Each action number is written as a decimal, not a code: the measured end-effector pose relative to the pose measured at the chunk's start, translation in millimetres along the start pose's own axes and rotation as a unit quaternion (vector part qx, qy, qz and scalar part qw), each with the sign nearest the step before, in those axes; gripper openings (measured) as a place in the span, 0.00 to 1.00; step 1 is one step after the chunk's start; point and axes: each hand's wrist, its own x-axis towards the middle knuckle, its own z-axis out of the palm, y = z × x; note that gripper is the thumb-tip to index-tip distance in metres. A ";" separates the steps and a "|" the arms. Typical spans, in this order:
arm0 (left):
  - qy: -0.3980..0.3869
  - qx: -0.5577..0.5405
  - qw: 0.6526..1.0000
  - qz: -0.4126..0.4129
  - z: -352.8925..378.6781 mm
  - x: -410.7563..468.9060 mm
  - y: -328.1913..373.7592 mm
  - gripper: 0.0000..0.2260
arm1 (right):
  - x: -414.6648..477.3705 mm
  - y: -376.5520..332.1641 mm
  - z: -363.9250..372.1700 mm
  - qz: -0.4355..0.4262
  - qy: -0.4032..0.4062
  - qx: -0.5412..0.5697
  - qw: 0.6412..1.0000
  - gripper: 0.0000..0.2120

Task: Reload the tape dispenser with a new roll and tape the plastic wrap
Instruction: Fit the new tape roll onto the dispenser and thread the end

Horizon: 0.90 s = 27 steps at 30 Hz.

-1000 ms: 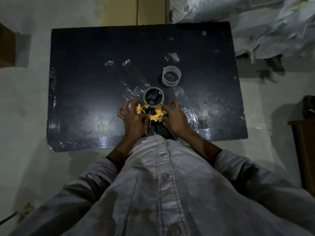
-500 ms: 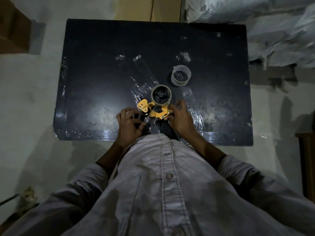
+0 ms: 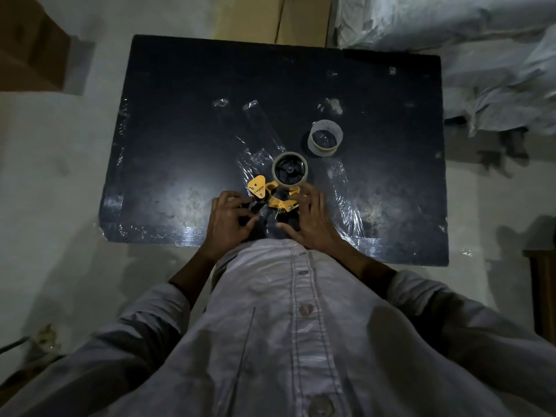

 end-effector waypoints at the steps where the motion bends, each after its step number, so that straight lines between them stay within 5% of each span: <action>1: -0.001 0.001 1.000 0.000 -0.4 -0.2 0.2 0.04 | 0.9 0.3 0.0 0.003 -0.005 0.003 1.000 0.34; 14: 0.011 -0.026 0.999 -0.016 7.6 -8.8 2.2 0.05 | 22.3 5.5 -8.1 -0.036 -0.018 0.008 0.999 0.25; 27: -0.005 -0.153 0.986 -0.066 12.1 -18.2 11.1 0.05 | 29.2 16.6 -13.6 -0.035 -0.050 -0.011 0.998 0.52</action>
